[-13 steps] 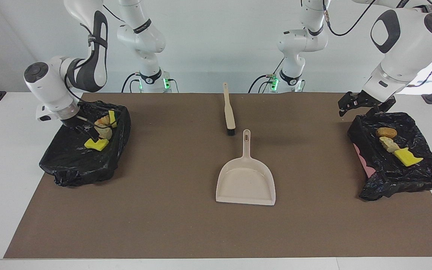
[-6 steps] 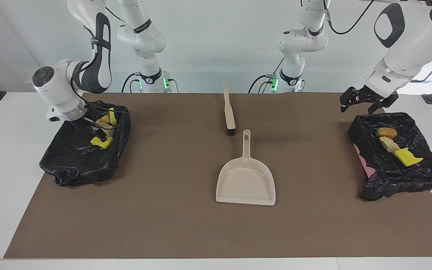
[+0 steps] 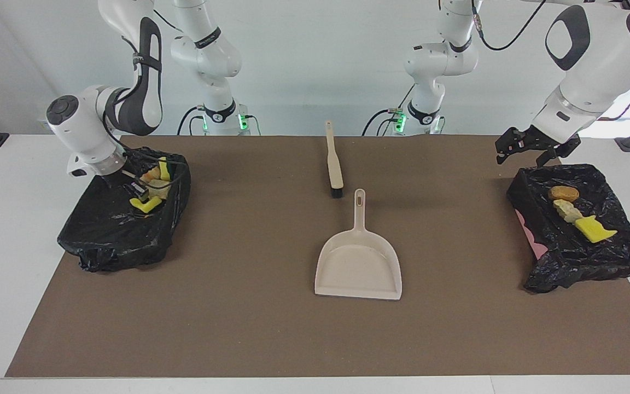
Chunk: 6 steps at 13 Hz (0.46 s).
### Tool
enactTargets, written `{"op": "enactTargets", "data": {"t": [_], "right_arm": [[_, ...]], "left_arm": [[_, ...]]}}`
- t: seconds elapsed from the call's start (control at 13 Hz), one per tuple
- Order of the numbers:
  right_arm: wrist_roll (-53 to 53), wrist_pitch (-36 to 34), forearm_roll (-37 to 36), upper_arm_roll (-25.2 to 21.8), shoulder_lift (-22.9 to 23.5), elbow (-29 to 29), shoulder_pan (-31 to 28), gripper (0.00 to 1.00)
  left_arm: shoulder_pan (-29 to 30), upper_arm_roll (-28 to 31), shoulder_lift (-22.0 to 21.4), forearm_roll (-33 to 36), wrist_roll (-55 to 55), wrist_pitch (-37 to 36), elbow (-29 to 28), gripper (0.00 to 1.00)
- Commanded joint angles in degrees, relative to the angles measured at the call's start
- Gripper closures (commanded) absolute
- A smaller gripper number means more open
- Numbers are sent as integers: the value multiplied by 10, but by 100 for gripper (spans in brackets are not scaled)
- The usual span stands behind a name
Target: Sweep and dump trash in bin
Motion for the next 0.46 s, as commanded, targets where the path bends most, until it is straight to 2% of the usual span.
{"op": "enactTargets", "data": {"t": [0.0, 0.08, 0.15, 0.39], "right_arm": [[-2, -20, -1, 2, 3, 17, -2, 27], [-2, -39, -1, 2, -1, 33, 1, 0], [-2, -72, -1, 5, -8, 59, 4, 0], [1, -226, -1, 11, -16, 212, 32, 0]], "left_arm": [[5, -2, 3, 3, 2, -4, 9, 0], [5, -2, 3, 3, 1, -4, 9, 0], [5, -2, 3, 3, 1, -4, 8, 0], [5, -2, 2, 3, 1, -4, 7, 0]]}}
